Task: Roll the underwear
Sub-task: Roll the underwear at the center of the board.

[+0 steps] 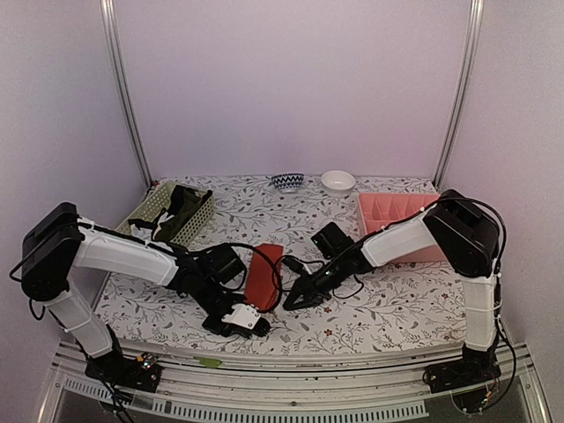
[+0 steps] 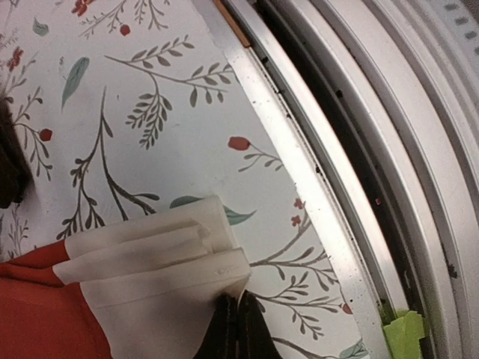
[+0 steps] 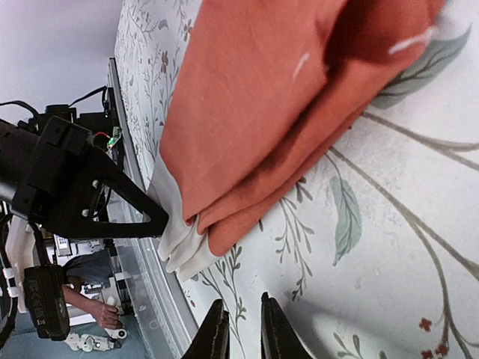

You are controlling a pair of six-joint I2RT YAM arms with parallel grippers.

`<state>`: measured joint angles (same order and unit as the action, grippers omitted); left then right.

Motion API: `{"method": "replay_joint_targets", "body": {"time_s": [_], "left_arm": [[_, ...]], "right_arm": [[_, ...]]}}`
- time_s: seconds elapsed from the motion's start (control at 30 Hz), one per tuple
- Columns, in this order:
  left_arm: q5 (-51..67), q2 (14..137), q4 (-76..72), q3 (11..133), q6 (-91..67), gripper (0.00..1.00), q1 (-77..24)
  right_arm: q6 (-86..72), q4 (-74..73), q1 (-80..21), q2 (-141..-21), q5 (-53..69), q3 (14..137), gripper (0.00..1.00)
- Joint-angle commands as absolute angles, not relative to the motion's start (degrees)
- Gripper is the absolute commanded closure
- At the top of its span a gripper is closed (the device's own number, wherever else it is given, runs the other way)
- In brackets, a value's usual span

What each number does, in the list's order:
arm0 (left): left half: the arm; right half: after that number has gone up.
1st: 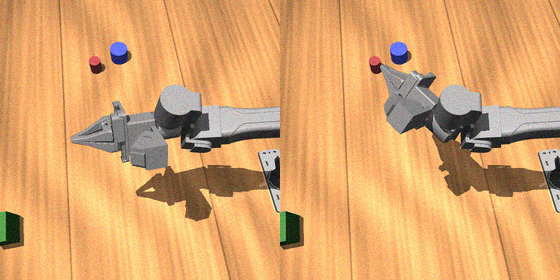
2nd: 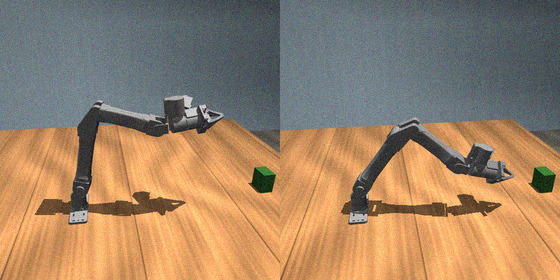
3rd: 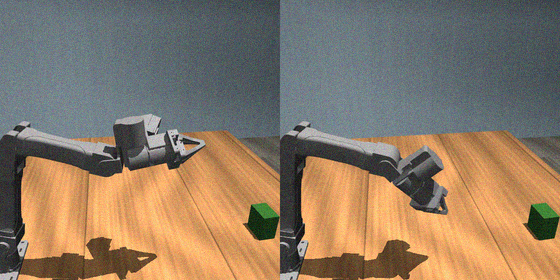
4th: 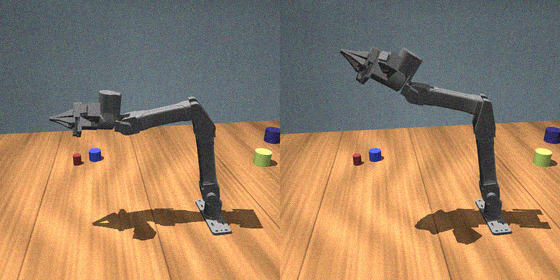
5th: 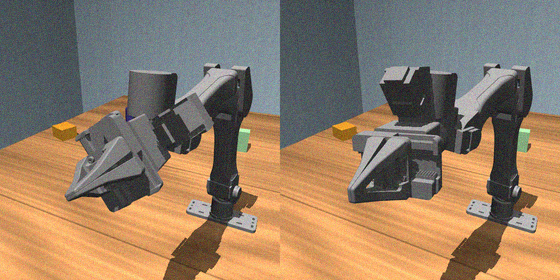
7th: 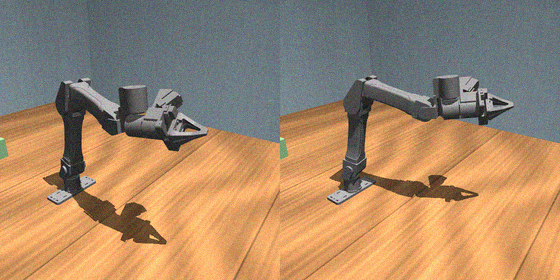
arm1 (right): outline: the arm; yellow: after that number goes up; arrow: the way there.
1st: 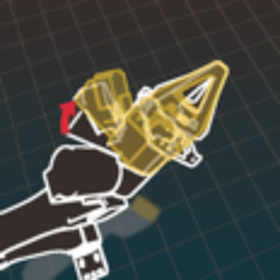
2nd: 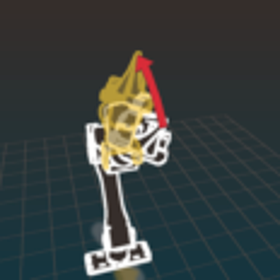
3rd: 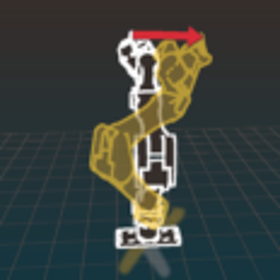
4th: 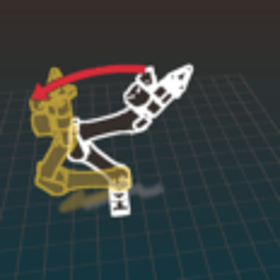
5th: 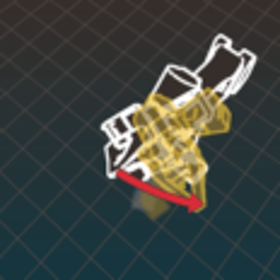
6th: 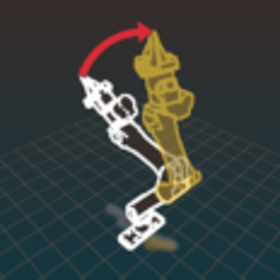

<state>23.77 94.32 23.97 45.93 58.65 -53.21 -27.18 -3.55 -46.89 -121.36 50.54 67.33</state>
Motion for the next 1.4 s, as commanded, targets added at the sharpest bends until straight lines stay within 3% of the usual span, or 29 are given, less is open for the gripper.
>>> {"method": "replay_joint_targets", "body": {"time_s": [0.0, 0.37, 0.57, 1.03, 1.37], "left_arm": [[28.6, 94.8, 29.2, 47.8, 57.9, 1.0, -52.0], [38.2, 99.1, 38.5, 58.1, 61.7, 1.0, -44.1], [40.4, 104.3, 40.9, 63.2, 62.1, 1.0, -39.6], [40.9, 116.5, 41.3, 72.0, 53.2, 1.0, -34.8], [40.3, 118.7, 42.0, 70.8, 47.7, 1.0, -33.5]], "right_arm": [[-26.9, -1.6, -45.6, -115.3, 46.0, 66.0, 0.82], [-27.1, 2.8, -45.0, -104.2, 38.8, 58.6, 0.66], [-25.5, 3.4, -45.1, -99.5, 34.2, 54.9, 0.62], [-31.1, 8.7, -50.4, -105.5, 37.7, 58.3, 0.68], [-35.0, 12.2, -51.0, -109.7, 40.5, 61.2, 0.72]]}}
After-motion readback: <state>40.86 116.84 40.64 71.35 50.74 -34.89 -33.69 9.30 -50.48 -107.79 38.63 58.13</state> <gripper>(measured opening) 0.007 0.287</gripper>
